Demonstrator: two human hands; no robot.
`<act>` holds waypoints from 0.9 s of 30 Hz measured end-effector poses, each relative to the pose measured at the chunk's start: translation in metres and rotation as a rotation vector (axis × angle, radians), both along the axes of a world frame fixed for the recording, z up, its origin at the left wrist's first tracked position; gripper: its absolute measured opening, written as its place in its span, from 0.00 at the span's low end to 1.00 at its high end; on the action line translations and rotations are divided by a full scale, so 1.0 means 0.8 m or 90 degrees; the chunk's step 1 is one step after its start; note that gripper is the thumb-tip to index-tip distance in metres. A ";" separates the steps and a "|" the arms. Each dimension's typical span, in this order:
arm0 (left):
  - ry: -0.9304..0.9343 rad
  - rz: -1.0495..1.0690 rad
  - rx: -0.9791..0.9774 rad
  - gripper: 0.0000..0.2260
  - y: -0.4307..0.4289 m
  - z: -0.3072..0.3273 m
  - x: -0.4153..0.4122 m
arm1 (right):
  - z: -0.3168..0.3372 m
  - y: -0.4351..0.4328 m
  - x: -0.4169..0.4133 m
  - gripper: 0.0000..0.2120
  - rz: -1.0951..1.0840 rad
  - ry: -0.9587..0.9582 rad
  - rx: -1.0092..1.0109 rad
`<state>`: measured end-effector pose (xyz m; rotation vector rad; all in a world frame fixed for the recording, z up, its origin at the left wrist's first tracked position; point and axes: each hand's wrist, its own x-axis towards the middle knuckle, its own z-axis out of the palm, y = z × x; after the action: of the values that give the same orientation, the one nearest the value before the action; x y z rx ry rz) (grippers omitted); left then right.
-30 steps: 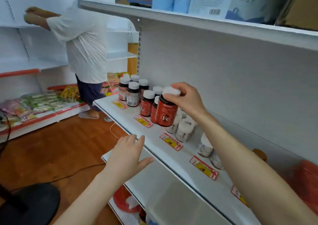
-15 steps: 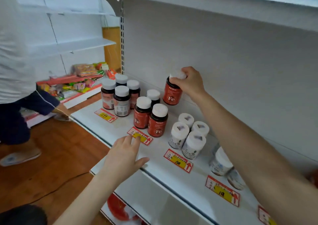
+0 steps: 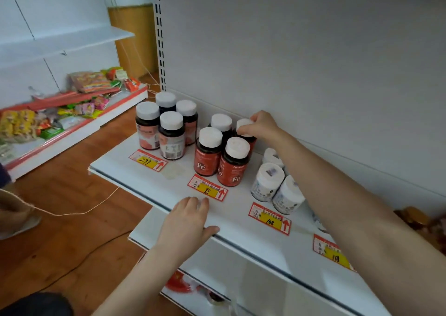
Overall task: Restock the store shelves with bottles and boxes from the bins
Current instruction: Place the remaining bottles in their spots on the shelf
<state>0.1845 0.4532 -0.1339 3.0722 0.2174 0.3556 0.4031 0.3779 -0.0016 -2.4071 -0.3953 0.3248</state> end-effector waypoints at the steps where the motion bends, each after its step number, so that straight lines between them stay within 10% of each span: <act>1: -0.003 -0.003 -0.004 0.32 0.000 0.000 0.000 | -0.002 0.000 0.000 0.22 -0.002 0.003 0.000; 27: -0.102 -0.106 -0.056 0.18 -0.013 -0.001 -0.019 | -0.001 -0.080 -0.067 0.15 -0.038 -0.217 0.024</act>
<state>0.1694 0.4431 -0.1350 2.9291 -0.0279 0.5619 0.3492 0.3140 -0.0027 -2.4325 -0.4748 -0.1221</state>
